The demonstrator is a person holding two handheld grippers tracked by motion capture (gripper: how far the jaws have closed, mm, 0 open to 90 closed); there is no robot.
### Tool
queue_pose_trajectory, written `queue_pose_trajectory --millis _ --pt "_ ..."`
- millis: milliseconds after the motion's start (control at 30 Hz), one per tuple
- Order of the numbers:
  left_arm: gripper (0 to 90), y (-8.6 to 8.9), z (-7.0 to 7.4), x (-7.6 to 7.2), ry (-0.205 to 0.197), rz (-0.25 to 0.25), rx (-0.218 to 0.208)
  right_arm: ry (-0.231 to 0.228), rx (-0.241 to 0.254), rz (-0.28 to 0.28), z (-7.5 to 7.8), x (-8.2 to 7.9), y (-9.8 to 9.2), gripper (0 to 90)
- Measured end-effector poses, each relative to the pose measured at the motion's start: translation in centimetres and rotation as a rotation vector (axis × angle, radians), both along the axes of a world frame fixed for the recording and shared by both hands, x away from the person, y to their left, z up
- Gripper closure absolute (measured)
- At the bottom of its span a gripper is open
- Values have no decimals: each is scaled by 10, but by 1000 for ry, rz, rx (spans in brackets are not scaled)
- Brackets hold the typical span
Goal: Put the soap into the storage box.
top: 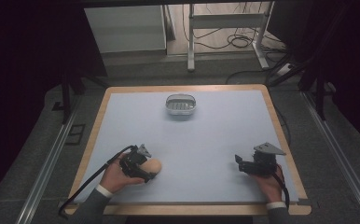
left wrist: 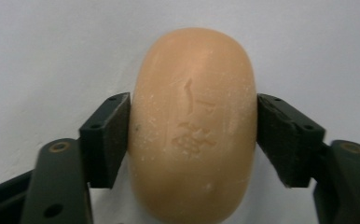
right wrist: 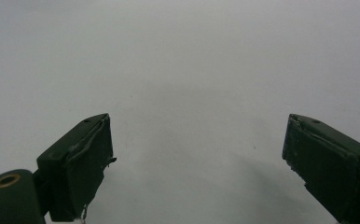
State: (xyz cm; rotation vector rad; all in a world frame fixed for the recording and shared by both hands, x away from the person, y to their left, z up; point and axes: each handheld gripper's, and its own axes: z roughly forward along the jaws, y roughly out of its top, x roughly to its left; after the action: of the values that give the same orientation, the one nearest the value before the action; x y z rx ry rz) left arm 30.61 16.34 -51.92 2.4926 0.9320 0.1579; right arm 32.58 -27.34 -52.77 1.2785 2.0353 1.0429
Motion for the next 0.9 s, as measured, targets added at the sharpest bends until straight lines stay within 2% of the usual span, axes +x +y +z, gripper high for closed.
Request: queue_pose_trajectory --millis 367,667,900 --pt "326 2 3 2 -11 0 -2 0 0 -4 0 0 0 85" --pt "327 9 18 10 -28 6 -35 0 2 -7 0 0 -1 85" --pt "327 10 27 19 -43 16 -42 1 5 -6 0 0 -1 85"
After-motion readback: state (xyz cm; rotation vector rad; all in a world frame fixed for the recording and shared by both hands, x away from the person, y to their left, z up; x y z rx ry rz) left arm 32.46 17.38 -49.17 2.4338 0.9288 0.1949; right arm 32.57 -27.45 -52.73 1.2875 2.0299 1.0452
